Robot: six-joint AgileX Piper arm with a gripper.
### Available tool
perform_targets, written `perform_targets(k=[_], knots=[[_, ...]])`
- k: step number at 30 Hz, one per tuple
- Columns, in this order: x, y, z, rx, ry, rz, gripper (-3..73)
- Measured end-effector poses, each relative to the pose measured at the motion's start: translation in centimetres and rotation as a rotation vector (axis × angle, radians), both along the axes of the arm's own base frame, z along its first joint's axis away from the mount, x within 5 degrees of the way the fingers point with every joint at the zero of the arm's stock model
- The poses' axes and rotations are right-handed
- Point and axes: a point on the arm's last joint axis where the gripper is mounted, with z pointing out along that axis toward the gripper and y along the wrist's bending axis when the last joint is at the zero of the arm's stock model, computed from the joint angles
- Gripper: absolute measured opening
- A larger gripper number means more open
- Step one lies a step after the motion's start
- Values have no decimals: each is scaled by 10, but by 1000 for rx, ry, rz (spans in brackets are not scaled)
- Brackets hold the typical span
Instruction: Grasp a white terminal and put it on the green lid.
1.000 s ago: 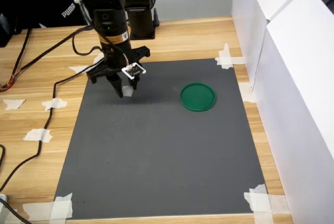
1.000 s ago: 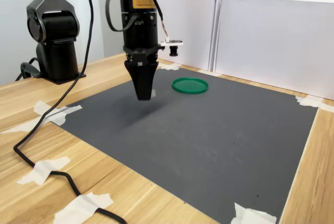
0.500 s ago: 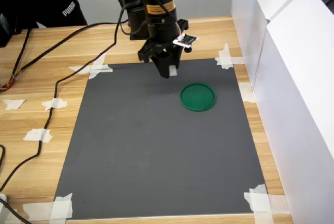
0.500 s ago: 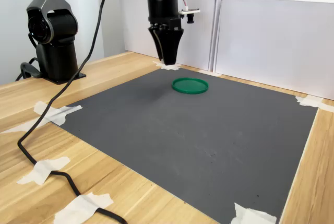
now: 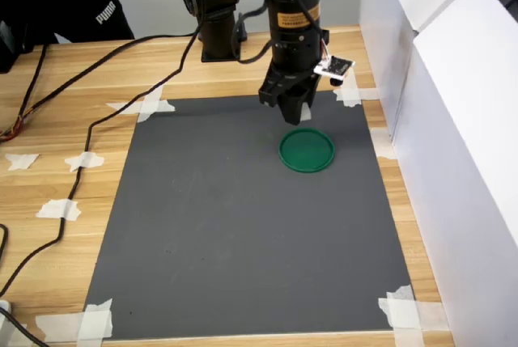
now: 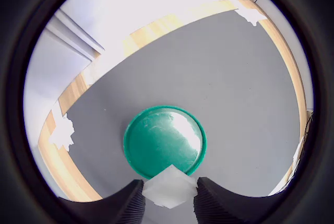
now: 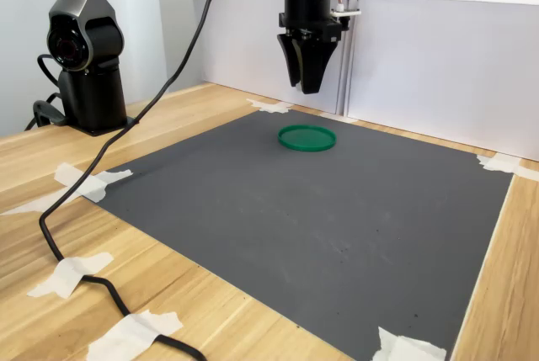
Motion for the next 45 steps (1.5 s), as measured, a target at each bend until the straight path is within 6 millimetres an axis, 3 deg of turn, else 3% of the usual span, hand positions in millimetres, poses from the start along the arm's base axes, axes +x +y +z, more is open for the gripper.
perform_targets(k=[7,19,28,33,36,41,45], knots=[[7,4,-13,-5,8,-2,366],[9,5,-15,0,-1,-2,368],[7,4,-15,-4,21,-5,521],[6,4,-15,-9,30,-5,538],[4,3,-7,5,4,-5,538],[-3,-6,25,67,-112,-19,525],[-4,-29,53,117,-225,-85,425]])
